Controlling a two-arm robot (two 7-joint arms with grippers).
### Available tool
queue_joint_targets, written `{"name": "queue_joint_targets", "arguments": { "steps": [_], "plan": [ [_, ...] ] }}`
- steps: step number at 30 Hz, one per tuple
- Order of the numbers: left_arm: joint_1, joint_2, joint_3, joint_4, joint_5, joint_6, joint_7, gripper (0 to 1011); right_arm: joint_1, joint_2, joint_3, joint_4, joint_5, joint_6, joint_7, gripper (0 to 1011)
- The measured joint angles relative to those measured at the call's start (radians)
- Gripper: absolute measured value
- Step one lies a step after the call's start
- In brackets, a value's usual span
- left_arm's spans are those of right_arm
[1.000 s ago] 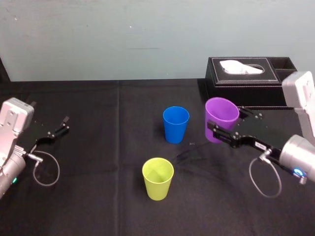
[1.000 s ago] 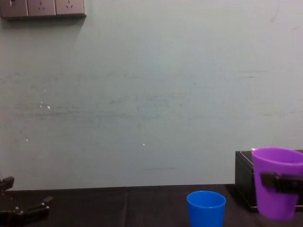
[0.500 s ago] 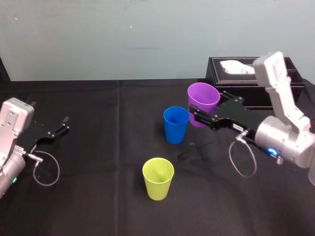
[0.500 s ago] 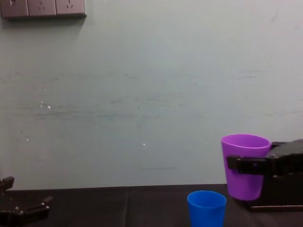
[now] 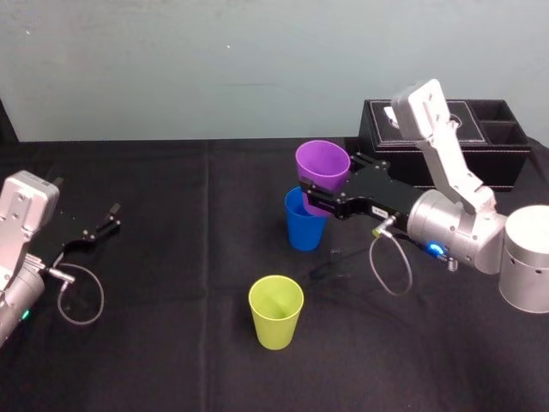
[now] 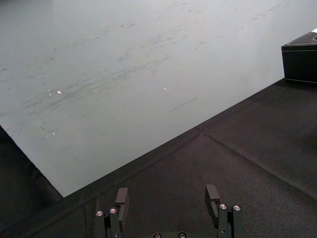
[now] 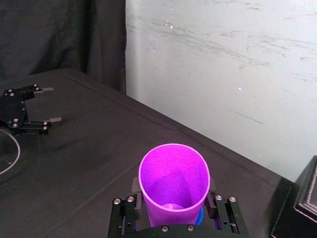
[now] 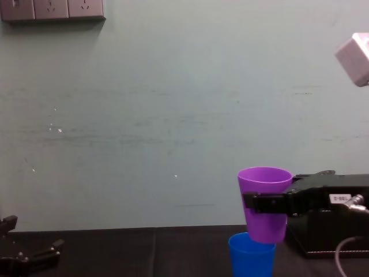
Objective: Stack the three plastic cups sequentially using one hand.
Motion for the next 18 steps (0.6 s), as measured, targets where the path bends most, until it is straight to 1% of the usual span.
{"name": "queue_joint_targets", "arguments": {
  "steps": [8, 18],
  "plan": [
    [0.000, 0.000, 0.000, 0.000, 0.000, 0.000, 0.000, 1010, 0.038, -0.031, -0.014, 0.046, -0.017, 0.009, 0.007, 723],
    [0.000, 0.000, 0.000, 0.000, 0.000, 0.000, 0.000, 1010, 0.070, -0.056, -0.018, 0.099, -0.027, 0.012, 0.017, 724]
  ]
}}
